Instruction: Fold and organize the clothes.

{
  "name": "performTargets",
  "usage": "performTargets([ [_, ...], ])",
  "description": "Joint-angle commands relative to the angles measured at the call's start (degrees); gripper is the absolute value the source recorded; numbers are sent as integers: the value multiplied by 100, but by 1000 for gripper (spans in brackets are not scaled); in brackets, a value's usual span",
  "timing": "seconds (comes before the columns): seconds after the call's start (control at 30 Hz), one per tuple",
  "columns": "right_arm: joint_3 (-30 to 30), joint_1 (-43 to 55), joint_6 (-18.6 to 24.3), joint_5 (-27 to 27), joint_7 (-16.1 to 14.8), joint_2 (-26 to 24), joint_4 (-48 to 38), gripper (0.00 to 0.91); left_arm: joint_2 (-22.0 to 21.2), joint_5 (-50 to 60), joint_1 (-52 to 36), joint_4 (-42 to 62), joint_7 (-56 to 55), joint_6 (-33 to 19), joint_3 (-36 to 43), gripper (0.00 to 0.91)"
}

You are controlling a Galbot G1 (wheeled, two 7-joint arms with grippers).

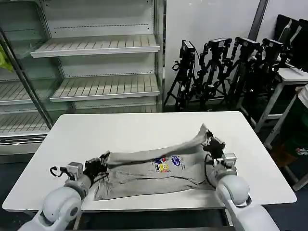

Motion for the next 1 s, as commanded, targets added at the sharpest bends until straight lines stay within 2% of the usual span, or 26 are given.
performTargets([
  [0.03,281,-995,-194,-155,7,90,383,0,-91,734,674,-23,133,3,14,10],
  [0.07,282,-1003,-247,-153,31,114,364,0,-110,743,654,24,132,-3,17,40],
  [0.1,279,-993,-356,-144,64,147,337,40,-121,745,642,73,129,-4,23,121],
  [0.13,275,-985,-390,-131,90,163,321,907,-136,751,623,103,126,-5,25,262],
  [0.17,257,-970,-522,-105,156,197,297,907,-155,752,612,120,123,-4,29,746],
  [0.2,246,-963,-587,-98,201,214,290,907,-173,748,604,122,123,-1,31,907],
  [0.43,269,-1121,-538,-146,275,266,665,907,-323,736,699,-276,108,-99,-79,907],
  [0.67,734,-1738,-240,-252,300,208,1549,907,-676,352,952,-1013,-272,-332,-696,907],
  [0.93,1125,-2288,-199,-417,273,98,2358,907,-1409,208,1596,-1586,-745,-524,-1105,907],
  [1.0,1247,-2522,-192,-474,248,97,2569,907,-1722,255,1834,-1674,-897,-570,-1081,907],
])
